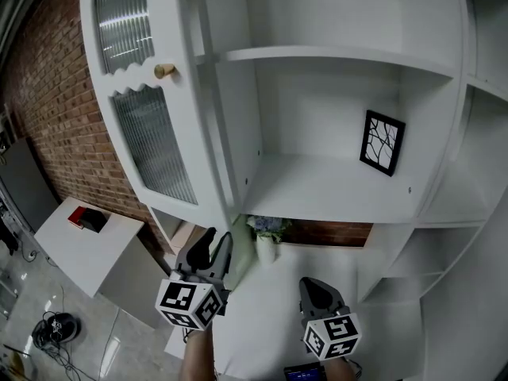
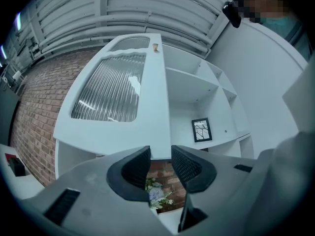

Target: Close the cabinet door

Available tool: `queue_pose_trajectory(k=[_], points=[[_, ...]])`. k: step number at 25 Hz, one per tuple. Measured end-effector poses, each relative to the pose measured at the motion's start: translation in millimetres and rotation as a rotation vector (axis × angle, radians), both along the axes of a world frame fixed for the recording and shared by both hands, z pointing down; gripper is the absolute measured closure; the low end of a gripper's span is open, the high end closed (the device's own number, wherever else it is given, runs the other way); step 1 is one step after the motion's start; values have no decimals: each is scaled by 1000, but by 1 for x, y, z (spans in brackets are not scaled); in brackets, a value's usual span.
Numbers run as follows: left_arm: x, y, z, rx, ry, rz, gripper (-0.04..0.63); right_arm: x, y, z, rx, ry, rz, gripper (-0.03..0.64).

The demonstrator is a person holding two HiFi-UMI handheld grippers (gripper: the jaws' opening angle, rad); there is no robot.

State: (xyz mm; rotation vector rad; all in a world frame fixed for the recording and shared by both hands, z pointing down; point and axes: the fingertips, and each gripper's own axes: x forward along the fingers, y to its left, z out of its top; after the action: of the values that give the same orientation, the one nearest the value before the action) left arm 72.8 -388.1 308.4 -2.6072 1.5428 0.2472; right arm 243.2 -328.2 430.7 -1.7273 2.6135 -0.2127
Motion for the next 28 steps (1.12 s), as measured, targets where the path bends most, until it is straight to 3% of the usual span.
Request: queue_pose_trajectory(k=[12, 17, 22, 28], points=[[1, -11, -1, -23, 27, 20, 471, 3, 10, 3, -10, -1, 18, 615], [-2, -6, 0, 10, 40, 13, 494, 4, 17, 3, -25, -61, 2, 615], [-10, 14, 0, 45, 17, -26, 525, -15, 22, 6, -30, 17, -15, 615], [-42, 36, 12, 9, 13, -29, 563, -47, 25, -8, 25, 74, 22, 615]])
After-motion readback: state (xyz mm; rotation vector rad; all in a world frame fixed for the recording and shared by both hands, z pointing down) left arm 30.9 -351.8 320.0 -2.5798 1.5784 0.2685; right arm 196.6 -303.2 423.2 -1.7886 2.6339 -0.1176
